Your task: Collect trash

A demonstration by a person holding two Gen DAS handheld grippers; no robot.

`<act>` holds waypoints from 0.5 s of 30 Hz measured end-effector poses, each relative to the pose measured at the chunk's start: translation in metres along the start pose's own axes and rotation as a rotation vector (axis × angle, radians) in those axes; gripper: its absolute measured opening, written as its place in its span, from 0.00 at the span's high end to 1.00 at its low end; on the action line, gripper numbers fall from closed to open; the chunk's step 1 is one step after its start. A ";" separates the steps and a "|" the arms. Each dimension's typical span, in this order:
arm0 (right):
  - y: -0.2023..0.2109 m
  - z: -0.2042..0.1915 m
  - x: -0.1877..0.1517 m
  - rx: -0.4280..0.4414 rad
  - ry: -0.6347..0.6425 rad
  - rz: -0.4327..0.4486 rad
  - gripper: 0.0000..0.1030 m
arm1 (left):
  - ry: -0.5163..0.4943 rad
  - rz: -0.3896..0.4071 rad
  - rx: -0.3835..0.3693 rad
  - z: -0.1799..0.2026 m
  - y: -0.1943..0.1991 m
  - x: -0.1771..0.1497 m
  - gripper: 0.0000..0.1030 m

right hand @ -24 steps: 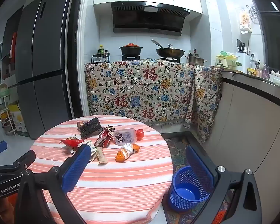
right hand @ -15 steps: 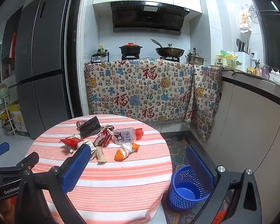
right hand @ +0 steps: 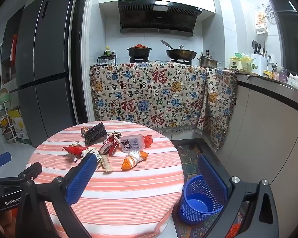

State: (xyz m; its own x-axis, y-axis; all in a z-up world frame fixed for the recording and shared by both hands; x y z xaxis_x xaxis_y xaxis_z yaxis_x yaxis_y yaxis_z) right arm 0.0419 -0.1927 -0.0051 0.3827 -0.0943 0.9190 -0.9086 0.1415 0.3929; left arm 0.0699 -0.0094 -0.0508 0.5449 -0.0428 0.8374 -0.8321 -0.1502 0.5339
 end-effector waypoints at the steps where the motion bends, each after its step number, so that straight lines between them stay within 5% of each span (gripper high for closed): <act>1: 0.000 0.001 0.000 -0.001 0.001 0.000 0.00 | -0.001 -0.002 0.000 0.001 -0.001 0.000 0.00; 15: -0.001 0.004 -0.004 -0.007 0.002 0.001 0.00 | -0.002 -0.006 -0.002 0.002 -0.002 -0.007 0.00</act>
State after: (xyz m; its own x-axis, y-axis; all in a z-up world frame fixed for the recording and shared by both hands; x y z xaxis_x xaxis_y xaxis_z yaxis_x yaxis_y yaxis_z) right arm 0.0405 -0.1964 -0.0090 0.3825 -0.0924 0.9193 -0.9077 0.1481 0.3925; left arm 0.0679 -0.0112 -0.0577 0.5503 -0.0440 0.8338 -0.8289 -0.1489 0.5392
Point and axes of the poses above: each gripper's, at about its wrist camera, not at the fingertips, and y roughly against the way its jaws point, z to its right, x to its top, the point moved 7 cm from there along -y, roughly the way its jaws point, and after that the axes turned 9 degrees about x, right-handed, at the moved point
